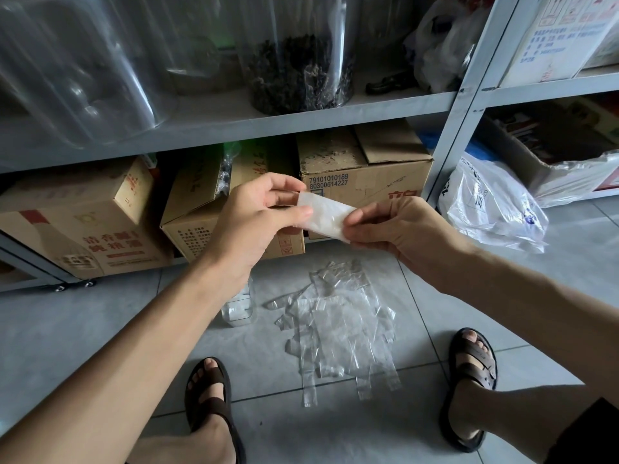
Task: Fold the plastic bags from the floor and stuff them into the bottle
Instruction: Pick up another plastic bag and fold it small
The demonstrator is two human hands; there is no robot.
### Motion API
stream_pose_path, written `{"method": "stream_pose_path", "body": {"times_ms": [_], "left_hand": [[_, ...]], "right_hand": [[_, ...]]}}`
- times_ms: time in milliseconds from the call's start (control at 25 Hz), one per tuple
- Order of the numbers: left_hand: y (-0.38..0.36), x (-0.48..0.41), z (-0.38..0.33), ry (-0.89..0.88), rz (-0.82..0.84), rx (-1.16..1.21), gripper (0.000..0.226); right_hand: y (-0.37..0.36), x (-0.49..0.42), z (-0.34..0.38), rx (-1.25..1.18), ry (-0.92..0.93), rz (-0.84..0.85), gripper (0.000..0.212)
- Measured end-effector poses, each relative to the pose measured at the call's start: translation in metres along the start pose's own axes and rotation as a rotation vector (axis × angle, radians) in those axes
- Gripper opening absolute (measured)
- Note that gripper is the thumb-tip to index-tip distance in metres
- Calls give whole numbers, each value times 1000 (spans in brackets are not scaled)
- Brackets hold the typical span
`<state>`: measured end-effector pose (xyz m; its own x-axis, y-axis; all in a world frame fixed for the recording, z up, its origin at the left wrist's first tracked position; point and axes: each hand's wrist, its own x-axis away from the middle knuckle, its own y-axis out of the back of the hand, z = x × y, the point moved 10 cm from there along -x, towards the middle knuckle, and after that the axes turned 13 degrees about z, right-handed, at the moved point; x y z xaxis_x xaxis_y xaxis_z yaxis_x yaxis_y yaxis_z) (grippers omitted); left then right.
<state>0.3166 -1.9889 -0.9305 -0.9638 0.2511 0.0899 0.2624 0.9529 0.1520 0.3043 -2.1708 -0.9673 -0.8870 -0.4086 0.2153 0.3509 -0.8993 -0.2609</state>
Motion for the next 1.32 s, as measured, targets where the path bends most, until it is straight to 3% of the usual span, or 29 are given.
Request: {"method": "stream_pose_path", "body": {"times_ms": [120, 200, 400, 520, 760, 960, 1320], "left_hand": [[-7, -2, 21, 93, -20, 290, 13], [-16, -1, 28, 146, 18, 318, 1], [-4, 0, 20, 96, -13, 75, 8], [-13, 0, 14, 84, 78, -111, 7], [-17, 0, 12, 72, 96, -134, 6], [-18, 3, 25, 176, 122, 21, 12], [-22, 7, 22, 216, 108, 53, 9]], "right_hand": [[0, 0, 0, -31, 48, -12, 16], [-2, 0, -1, -48, 58, -16, 19], [-3, 1, 3, 125, 51, -25, 24], [1, -1, 7, 234, 59, -52, 18], [-9, -2, 5, 447, 13, 6, 10], [-3, -2, 4, 288, 18, -18, 6], [-5, -2, 3, 203, 21, 4, 4]]}}
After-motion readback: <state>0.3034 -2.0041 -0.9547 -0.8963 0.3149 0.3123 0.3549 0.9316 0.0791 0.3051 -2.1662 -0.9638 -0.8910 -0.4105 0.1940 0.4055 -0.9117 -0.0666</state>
